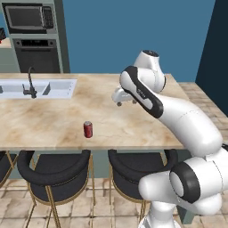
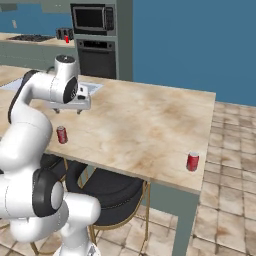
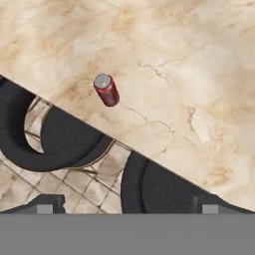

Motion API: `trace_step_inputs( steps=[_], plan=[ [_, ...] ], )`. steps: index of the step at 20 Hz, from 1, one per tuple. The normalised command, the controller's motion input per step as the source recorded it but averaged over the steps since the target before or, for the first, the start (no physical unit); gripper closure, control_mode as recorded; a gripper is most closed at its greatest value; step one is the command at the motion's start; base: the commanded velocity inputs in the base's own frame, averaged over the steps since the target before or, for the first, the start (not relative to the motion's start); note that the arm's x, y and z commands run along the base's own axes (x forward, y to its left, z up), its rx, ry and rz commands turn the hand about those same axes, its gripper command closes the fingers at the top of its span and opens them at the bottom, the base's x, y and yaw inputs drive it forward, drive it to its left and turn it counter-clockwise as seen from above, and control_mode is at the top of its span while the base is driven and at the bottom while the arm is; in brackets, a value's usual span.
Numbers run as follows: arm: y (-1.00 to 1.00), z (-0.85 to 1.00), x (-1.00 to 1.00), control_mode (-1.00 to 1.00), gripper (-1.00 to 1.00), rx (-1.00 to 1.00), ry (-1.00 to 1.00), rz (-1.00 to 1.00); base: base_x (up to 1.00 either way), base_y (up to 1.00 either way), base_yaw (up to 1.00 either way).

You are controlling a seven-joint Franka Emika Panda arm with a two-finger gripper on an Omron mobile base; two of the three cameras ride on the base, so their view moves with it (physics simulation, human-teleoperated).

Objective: Four empty soda cans are scattered around the kitchen. Gather all the cans and cluster them next to the stove for recycling.

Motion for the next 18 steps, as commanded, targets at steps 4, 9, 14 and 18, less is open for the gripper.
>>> trace_step_inputs(
  steps=[4, 9, 14, 18],
  plan=[
    [0.3, -0.13, 0.08, -1.0, -1.0, 0.0, 0.01, 0.01, 0.0, 0.0, 0.0],
    [0.3, -0.13, 0.06, -1.0, -1.0, 0.0, 0.02, 0.0, 0.0, 0.0, 0.0],
    [0.31, -0.12, 0.13, -1.0, -1.0, -0.06, 0.0, 0.0, 0.0, 0.0, 0.0],
    [0.26, -0.1, 0.13, -1.0, -1.0, -0.08, 0.0, 0.0, 0.0, 0.0, 0.0]
  ],
)
